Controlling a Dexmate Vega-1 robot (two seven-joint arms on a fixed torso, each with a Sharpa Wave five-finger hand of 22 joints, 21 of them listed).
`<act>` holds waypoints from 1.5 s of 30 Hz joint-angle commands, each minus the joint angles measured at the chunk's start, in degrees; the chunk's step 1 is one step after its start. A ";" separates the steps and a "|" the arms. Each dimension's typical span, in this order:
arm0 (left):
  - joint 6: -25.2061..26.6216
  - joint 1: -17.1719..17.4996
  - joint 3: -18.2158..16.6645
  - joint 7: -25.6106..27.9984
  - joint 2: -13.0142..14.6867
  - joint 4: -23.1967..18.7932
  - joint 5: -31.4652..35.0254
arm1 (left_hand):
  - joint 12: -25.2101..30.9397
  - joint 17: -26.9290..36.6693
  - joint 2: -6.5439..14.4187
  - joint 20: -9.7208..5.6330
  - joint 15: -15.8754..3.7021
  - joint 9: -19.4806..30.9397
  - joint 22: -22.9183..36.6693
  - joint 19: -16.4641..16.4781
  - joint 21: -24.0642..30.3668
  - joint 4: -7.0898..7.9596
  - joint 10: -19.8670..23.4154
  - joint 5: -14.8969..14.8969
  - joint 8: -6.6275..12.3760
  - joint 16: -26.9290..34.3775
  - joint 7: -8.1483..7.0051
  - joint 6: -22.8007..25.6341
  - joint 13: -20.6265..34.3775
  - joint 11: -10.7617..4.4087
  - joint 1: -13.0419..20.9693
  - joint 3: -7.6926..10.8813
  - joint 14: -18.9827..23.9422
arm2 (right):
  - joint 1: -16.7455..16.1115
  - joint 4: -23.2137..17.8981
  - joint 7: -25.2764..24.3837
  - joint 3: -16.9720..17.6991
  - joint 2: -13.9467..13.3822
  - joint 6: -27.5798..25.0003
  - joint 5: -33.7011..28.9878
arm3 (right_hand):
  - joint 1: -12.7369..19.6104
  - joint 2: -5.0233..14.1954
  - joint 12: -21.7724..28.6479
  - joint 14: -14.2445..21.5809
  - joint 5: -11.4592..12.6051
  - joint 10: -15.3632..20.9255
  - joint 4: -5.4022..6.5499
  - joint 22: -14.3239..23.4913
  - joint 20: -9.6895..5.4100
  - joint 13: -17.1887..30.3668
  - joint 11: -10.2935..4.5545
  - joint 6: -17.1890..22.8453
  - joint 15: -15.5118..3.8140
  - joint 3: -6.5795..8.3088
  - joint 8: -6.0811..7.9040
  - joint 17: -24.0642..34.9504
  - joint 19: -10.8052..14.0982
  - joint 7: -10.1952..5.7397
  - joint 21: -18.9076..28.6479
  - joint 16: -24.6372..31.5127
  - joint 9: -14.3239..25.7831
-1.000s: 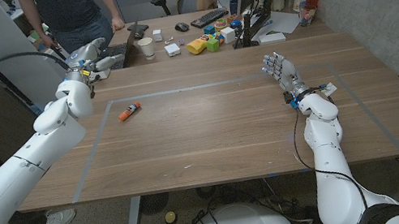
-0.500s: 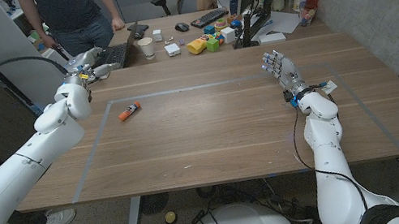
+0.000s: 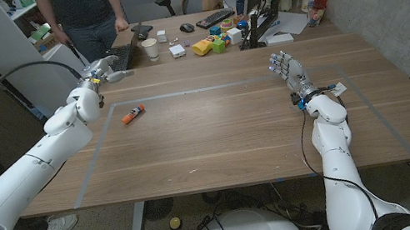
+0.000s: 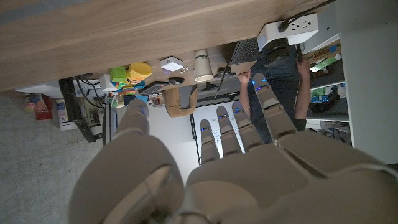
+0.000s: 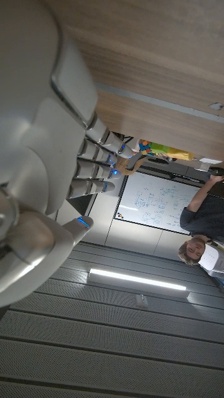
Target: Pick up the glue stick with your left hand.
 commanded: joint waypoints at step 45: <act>10.39 -6.06 13.19 -8.80 -4.74 9.04 15.38 | -0.20 0.14 -0.53 0.17 -0.95 0.29 -0.05 1.33 -0.90 0.11 1.28 0.69 0.71 -0.24 -0.05 3.41 0.18 -1.22 3.78 -1.99 1.37 | -1.06 -2.11 -2.51 -0.89 -0.73 3.07 0.39 | -0.96 2.39 0.23 1.47 0.55 1.10 -0.32 0.24 -0.82 0.30 0.19 1.14 0.25 0.30 0.45 0.09 0.77 0.13 -1.23 0.12 0.12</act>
